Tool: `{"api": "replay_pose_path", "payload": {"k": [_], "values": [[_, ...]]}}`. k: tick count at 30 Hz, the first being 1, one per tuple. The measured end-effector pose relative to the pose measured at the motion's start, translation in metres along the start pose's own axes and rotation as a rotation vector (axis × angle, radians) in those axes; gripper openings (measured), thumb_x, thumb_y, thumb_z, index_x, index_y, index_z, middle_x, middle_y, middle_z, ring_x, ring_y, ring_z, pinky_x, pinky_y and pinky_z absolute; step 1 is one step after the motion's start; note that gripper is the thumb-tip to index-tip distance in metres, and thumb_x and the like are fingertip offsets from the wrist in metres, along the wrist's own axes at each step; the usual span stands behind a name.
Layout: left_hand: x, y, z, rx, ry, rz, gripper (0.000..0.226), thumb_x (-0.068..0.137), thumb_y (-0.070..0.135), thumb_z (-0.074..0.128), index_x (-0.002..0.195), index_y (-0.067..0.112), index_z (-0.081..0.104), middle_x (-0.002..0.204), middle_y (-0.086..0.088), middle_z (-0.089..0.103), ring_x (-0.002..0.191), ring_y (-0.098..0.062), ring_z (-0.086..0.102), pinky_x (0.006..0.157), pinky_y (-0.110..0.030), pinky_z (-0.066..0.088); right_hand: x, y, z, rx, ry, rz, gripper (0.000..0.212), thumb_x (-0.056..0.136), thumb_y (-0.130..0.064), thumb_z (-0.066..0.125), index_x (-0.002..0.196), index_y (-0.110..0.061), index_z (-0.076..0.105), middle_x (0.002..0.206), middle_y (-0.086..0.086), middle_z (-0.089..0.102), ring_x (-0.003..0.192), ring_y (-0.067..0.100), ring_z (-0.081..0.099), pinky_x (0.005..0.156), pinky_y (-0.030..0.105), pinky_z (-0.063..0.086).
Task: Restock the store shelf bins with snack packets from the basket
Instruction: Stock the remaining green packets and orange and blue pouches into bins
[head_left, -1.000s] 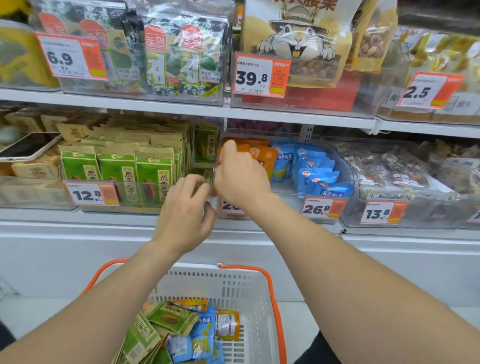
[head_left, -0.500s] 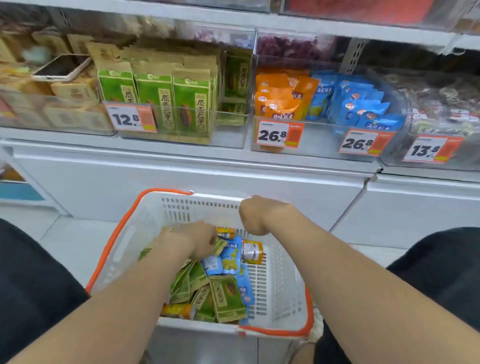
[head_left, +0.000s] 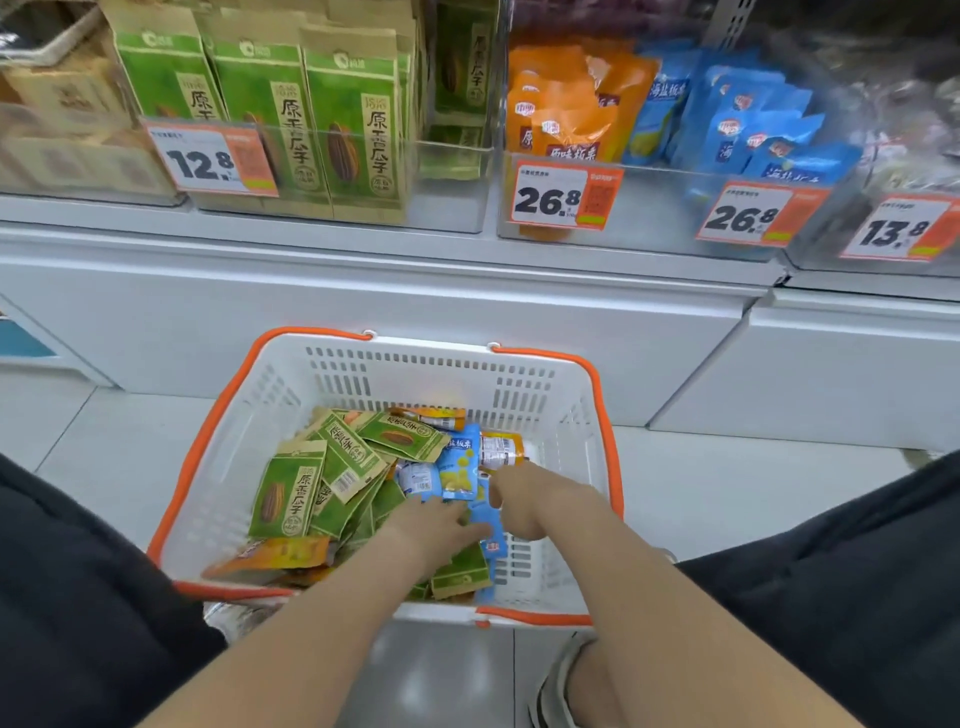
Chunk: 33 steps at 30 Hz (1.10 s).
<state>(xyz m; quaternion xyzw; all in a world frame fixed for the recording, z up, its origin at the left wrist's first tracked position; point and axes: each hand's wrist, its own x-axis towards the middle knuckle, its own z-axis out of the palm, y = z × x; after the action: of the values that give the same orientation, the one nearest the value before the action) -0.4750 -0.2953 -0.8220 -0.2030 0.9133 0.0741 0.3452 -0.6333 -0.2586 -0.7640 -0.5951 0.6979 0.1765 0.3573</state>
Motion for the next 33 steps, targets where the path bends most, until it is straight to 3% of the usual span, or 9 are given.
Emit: {"api": "replay_pose_path", "payload": {"k": [7, 10, 13, 15, 17, 22, 27, 30, 33], "values": [[0.01, -0.002, -0.001, 0.021, 0.074, 0.081, 0.082, 0.092, 0.004, 0.069, 0.16, 0.029, 0.03, 0.163, -0.006, 0.03, 0.143, -0.032, 0.04, 0.108, -0.049, 0.045, 0.007, 0.007, -0.002, 0.029, 0.012, 0.03, 0.038, 0.095, -0.003, 0.056, 0.132, -0.013, 0.058, 0.129, 0.009, 0.058, 0.109, 0.028, 0.063, 0.095, 0.041, 0.057], [0.01, -0.012, -0.009, -0.342, 0.244, 0.032, 0.077, 0.079, 0.027, 0.081, 0.146, 0.032, 0.045, 0.146, 0.006, 0.05, 0.129, -0.022, 0.051, 0.103, -0.045, 0.05, 0.005, 0.008, -0.011, 0.069, 0.1, 0.064, 0.034, 0.096, -0.007, 0.056, 0.13, -0.013, 0.059, 0.127, 0.01, 0.059, 0.103, 0.029, 0.062, 0.089, 0.039, 0.055], [0.005, -0.016, -0.022, -0.803, 0.386, -0.054, 0.061, 0.066, 0.043, 0.09, 0.115, 0.035, 0.054, 0.106, 0.015, 0.065, 0.095, -0.01, 0.064, 0.076, -0.028, 0.053, 0.004, 0.01, -0.024, 0.337, 0.412, 0.096, 0.012, 0.1, -0.016, 0.053, 0.098, -0.014, 0.065, 0.101, 0.008, 0.066, 0.09, 0.029, 0.062, 0.08, 0.036, 0.054], [0.0, -0.017, -0.032, -1.038, 0.507, -0.119, 0.057, 0.064, 0.051, 0.09, 0.106, 0.034, 0.055, 0.096, 0.015, 0.068, 0.088, -0.005, 0.066, 0.072, -0.027, 0.054, -0.002, 0.007, -0.035, 0.63, 0.498, 0.035, 0.034, 0.105, -0.038, 0.051, 0.087, -0.014, 0.067, 0.089, 0.004, 0.067, 0.09, 0.027, 0.066, 0.078, 0.034, 0.051], [-0.006, -0.017, -0.043, -1.163, 0.652, -0.169, 0.061, 0.066, 0.058, 0.088, 0.111, 0.033, 0.056, 0.097, 0.014, 0.069, 0.086, -0.003, 0.067, 0.071, -0.028, 0.056, -0.009, 0.002, -0.044, 0.773, 0.443, -0.07, 0.043, 0.099, -0.055, 0.057, 0.102, -0.016, 0.075, 0.1, -0.001, 0.07, 0.099, 0.017, 0.066, 0.083, 0.031, 0.048], [-0.021, -0.021, -0.07, -1.266, 0.838, -0.222, 0.053, 0.072, 0.045, 0.085, 0.098, 0.022, 0.045, 0.085, 0.0, 0.066, 0.068, -0.01, 0.06, 0.055, -0.028, 0.046, -0.014, -0.001, -0.052, 0.82, 0.529, -0.153, 0.002, 0.09, -0.022, 0.076, 0.088, -0.022, 0.076, 0.08, -0.004, 0.075, 0.078, 0.01, 0.071, 0.073, 0.033, 0.056], [-0.035, -0.037, -0.095, -1.508, 0.909, -0.154, 0.014, 0.099, 0.029, 0.072, 0.108, 0.02, 0.066, 0.097, 0.001, 0.077, 0.091, -0.018, 0.074, 0.083, -0.039, 0.061, -0.031, -0.003, -0.082, 1.017, 0.744, -0.185, 0.021, 0.085, -0.014, 0.082, 0.098, -0.024, 0.07, 0.087, -0.003, 0.077, 0.084, 0.015, 0.073, 0.078, 0.035, 0.06], [-0.05, -0.049, -0.12, -1.696, 1.024, -0.15, 0.01, 0.102, 0.021, 0.067, 0.11, 0.019, 0.072, 0.094, -0.003, 0.078, 0.095, -0.022, 0.074, 0.079, -0.028, 0.057, -0.038, -0.017, -0.095, 1.202, 0.871, -0.275, 0.057, 0.086, -0.012, 0.081, 0.126, -0.03, 0.045, 0.097, 0.003, 0.077, 0.087, 0.019, 0.075, 0.086, 0.047, 0.061], [-0.062, -0.06, -0.148, -1.846, 1.091, -0.089, 0.019, 0.105, 0.014, 0.063, 0.122, 0.019, 0.068, 0.09, -0.001, 0.077, 0.084, -0.01, 0.073, 0.072, -0.02, 0.056, -0.043, -0.038, -0.109, 1.154, 1.02, -0.399, 0.079, 0.093, -0.014, 0.071, 0.145, -0.04, 0.018, 0.102, 0.001, 0.077, 0.093, 0.017, 0.074, 0.09, 0.042, 0.057]]}}
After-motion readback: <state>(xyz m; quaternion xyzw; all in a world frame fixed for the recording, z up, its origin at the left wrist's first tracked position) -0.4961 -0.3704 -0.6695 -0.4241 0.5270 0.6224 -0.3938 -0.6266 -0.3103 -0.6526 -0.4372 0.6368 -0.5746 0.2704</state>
